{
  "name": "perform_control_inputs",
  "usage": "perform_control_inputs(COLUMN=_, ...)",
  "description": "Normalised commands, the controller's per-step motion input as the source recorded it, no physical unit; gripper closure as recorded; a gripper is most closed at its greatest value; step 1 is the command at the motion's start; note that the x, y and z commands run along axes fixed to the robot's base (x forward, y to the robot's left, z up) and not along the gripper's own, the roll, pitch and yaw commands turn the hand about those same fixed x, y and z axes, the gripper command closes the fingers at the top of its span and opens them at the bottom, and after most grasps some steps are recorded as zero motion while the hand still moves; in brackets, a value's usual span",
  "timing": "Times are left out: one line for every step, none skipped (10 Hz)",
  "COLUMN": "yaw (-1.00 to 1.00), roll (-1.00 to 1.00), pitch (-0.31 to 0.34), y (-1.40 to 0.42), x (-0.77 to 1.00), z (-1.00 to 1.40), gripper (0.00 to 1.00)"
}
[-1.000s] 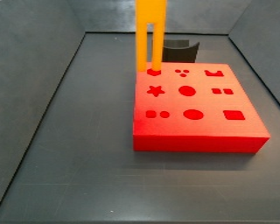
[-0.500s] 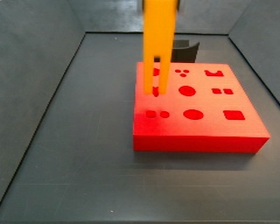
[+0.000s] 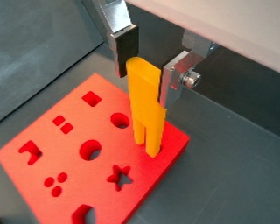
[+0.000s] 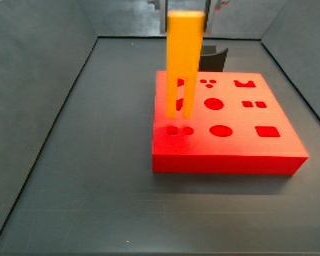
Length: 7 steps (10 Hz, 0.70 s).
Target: Insert the square-circle object.
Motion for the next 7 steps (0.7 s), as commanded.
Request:
perform_control_inputs(yaw=0.27, roll=-0.23, pitch=-0.239, y=-0.14, x=0.0, z=-0.14, gripper=1.0)
perform_control_inputs(yaw=0.18, roll=-0.13, pitch=-0.14, y=-0.03, x=0.0, z=-0.11, gripper=1.0)
perform_control_inputs(yaw=0.03, roll=-0.01, pitch=-0.039, y=0.0, x=0.27, z=-0.16, gripper=1.0)
perform_control_inputs(yaw=0.0, roll=0.0, pitch=-0.05, y=0.01, x=0.18, z=-0.27, gripper=1.0)
perform_control_inputs(yaw=0.0, roll=0.0, pitch=-0.066, y=0.0, x=0.0, z=-0.33, gripper=1.0)
perform_control_inputs(yaw=0.0, roll=0.0, pitch=-0.026, y=0.0, x=0.0, z=-0.21, gripper=1.0)
perform_control_inputs(yaw=0.0, roll=0.0, pitch=-0.036, y=0.0, x=-0.11, z=-0.25, gripper=1.0)
